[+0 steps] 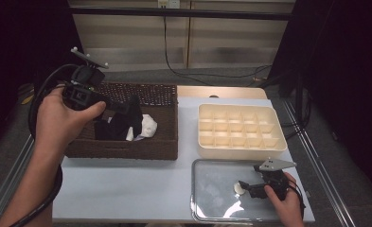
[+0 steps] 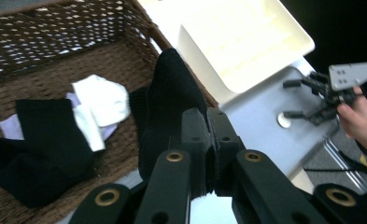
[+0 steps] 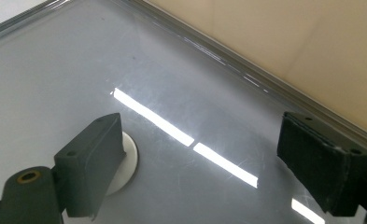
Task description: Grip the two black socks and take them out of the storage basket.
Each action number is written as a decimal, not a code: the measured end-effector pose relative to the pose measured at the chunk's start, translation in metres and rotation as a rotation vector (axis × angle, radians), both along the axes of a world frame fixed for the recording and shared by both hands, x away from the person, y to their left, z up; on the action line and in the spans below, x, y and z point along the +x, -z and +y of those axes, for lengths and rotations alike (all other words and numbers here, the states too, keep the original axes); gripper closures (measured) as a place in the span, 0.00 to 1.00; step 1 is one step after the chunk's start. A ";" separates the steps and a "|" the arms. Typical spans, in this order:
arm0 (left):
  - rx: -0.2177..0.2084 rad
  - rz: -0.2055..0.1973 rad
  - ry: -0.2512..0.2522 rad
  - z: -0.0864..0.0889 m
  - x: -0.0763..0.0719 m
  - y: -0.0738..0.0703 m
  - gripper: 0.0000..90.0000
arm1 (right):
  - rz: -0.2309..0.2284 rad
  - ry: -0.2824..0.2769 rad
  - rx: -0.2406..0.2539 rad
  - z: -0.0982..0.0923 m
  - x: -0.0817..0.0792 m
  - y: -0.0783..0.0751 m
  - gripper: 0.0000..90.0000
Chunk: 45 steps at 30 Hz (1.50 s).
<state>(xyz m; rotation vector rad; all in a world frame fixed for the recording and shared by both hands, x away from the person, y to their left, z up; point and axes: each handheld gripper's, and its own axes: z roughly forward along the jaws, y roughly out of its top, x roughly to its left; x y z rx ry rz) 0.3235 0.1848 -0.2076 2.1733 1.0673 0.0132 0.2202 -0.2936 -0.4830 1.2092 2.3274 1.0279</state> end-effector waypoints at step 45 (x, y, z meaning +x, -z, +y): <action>0.079 -0.135 -0.077 -0.005 0.045 0.125 0.37 | 0.000 0.000 0.001 0.000 0.000 0.000 0.15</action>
